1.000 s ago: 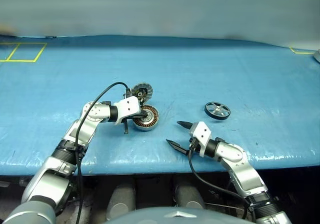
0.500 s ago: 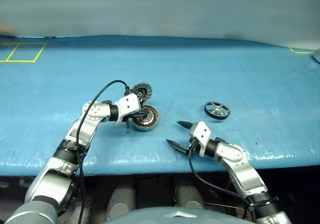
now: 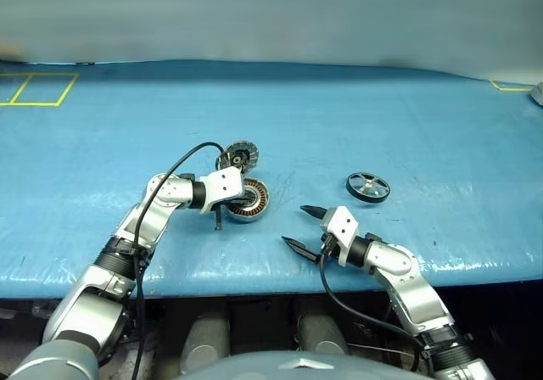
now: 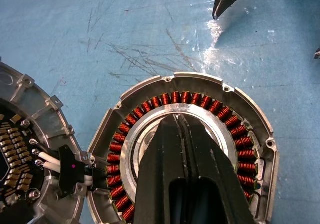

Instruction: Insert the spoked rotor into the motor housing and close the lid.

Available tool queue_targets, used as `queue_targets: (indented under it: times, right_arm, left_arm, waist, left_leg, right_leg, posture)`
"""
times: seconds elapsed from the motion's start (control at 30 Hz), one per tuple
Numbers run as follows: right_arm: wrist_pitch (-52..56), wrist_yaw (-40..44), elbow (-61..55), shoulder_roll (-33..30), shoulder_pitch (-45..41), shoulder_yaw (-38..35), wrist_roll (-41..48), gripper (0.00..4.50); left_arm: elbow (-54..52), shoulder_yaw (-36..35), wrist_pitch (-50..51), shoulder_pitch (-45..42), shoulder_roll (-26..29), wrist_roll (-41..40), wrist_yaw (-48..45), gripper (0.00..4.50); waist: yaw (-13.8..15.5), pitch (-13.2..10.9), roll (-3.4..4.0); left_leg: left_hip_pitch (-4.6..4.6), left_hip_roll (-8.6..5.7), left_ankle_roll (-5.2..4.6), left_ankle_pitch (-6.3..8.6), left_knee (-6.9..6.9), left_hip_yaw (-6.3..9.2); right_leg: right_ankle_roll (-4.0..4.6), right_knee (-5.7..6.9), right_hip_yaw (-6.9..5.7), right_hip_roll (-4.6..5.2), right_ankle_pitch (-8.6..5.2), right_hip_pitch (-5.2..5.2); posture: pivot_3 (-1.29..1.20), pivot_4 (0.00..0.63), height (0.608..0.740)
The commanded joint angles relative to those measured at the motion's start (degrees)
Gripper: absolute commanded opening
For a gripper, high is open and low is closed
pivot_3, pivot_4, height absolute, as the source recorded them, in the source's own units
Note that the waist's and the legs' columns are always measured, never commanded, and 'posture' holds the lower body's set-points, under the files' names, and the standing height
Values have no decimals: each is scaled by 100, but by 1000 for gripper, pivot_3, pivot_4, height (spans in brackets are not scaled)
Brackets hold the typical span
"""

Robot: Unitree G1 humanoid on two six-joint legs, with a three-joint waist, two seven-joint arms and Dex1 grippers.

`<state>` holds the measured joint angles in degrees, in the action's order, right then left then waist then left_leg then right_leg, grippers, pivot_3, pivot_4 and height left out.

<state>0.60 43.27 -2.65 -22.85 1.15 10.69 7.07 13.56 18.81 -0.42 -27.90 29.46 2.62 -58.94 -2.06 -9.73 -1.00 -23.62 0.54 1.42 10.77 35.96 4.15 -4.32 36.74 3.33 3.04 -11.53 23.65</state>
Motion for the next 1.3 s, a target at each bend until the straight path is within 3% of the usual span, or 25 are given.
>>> queue_targets:
  times: [0.03, 0.27, 0.6, 0.83, 1.3]
  right_arm:
    - [-42, -36, -204, 2, -2, -31, 44, 4500]
    - [-41, -43, -188, 12, -28, -19, 47, 4500]
    - [-12, -55, -193, 0, -35, -11, 60, 4500]
    - [-23, -28, -171, 7, -73, 6, 68, 4500]
    - [488, -24, -707, 80, -182, -375, 775, 4500]
  left_arm:
    - [20, 87, 16, 9, 93, 167, -34, 33]
    - [-17, 95, 36, 37, 133, 235, -116, 33]
    - [-192, -672, -32, -68, 92, -211, 428, 33]
    - [-317, -727, -1, -44, 71, -288, 356, 33]
    - [-1341, -1008, 551, 1053, 241, -1380, -204, 33]
  waist:
    - [-1, 0, 0]
    - [-4, 1, 1]
    - [-1, -1, 0]
    - [2, -1, 0]
    - [-10, -2, 2]
  left_leg:
    - [0, 0, 0, 0, 0, 0]
    - [4, 1, 0, 0, 0, 0]
    - [0, 1, 0, 0, 0, 1]
    - [-4, -1, 0, 0, -1, 0]
    - [-1, 2, 0, 0, -2, 0]
  right_leg:
    - [0, 0, 0, 0, 0, 0]
    - [0, 1, 0, 0, 0, -2]
    - [0, 2, 0, 0, 0, 2]
    - [-1, -3, 0, 1, 0, 2]
    - [0, -1, 1, 1, 0, 3]
  posture:
    - [0, 150, 740]
    - [0, 150, 740]
    - [0, 150, 740]
    - [0, 150, 740]
    - [0, 150, 740]
